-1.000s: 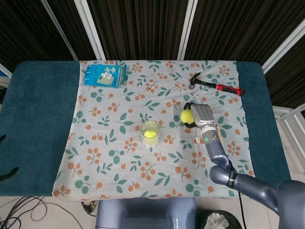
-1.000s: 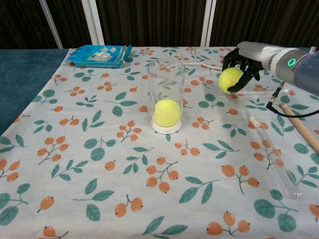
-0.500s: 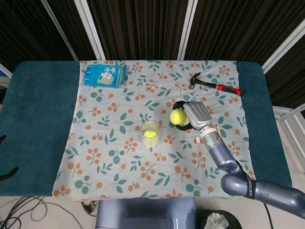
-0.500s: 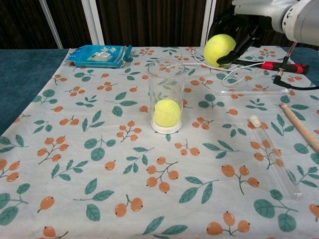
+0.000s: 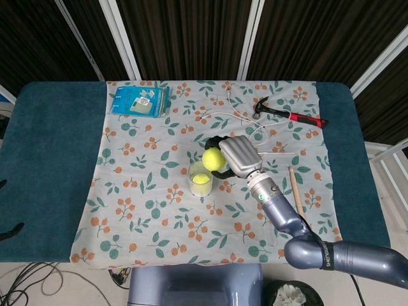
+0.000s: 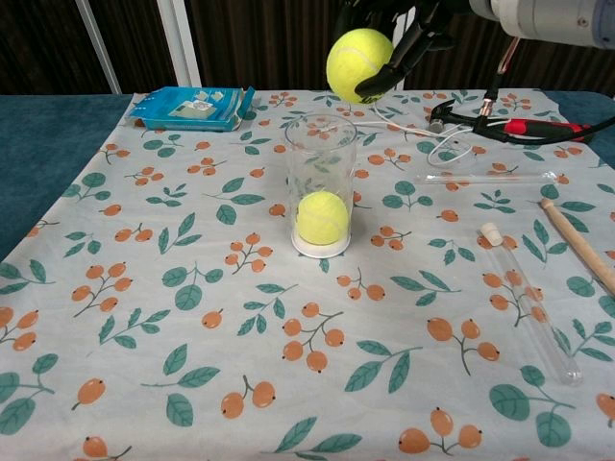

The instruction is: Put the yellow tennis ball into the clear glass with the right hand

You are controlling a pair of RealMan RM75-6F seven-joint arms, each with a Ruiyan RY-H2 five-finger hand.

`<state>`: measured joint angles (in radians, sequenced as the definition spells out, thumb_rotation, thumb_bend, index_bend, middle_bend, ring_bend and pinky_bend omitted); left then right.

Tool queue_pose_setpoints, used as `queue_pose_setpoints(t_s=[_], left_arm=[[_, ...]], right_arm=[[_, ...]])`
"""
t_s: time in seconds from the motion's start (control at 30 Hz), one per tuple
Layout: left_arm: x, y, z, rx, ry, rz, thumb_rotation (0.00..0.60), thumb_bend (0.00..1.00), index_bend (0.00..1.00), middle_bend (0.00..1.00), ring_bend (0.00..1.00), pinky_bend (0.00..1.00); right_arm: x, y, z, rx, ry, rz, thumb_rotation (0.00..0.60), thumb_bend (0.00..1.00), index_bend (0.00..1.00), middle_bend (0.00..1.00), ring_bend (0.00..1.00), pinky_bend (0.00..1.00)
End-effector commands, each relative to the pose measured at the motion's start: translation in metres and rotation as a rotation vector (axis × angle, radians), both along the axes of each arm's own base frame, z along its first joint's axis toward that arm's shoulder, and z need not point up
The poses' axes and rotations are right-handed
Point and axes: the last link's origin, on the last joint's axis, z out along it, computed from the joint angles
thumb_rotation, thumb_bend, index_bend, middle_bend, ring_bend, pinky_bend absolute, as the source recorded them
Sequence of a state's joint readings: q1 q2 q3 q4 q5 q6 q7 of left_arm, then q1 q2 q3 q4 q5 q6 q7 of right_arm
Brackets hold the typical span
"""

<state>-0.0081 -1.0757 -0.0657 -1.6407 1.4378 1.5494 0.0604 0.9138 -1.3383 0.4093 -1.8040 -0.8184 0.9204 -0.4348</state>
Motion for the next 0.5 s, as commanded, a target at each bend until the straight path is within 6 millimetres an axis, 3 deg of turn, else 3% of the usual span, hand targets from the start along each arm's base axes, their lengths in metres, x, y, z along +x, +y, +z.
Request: queue_pose_setpoints(t_s=[0.03, 0.37, 0.5], left_arm=[[0.000, 0.000, 0.000, 0.000, 0.001, 0.000, 0.600, 0.02, 0.12, 0.00, 0.00, 0.00], [0.000, 0.000, -0.001, -0.005, 0.004, 0.002, 0.600, 0.02, 0.12, 0.00, 0.00, 0.00], [0.000, 0.000, -0.001, -0.001, 0.003, 0.001, 0.600, 0.02, 0.12, 0.00, 0.00, 0.00]], right_arm=[[0.006, 0.003, -0.005, 0.019, -0.011, -0.003, 0.600, 0.36, 0.51, 0.42, 0.50, 0.90], [0.017, 0.005, -0.022, 0.045, 0.014, 0.005, 0.600, 0.36, 0.49, 0.38, 0.43, 0.93], [0.018, 0.006, -0.026, 0.046, 0.025, 0.007, 0.600, 0.36, 0.38, 0.28, 0.33, 0.95]])
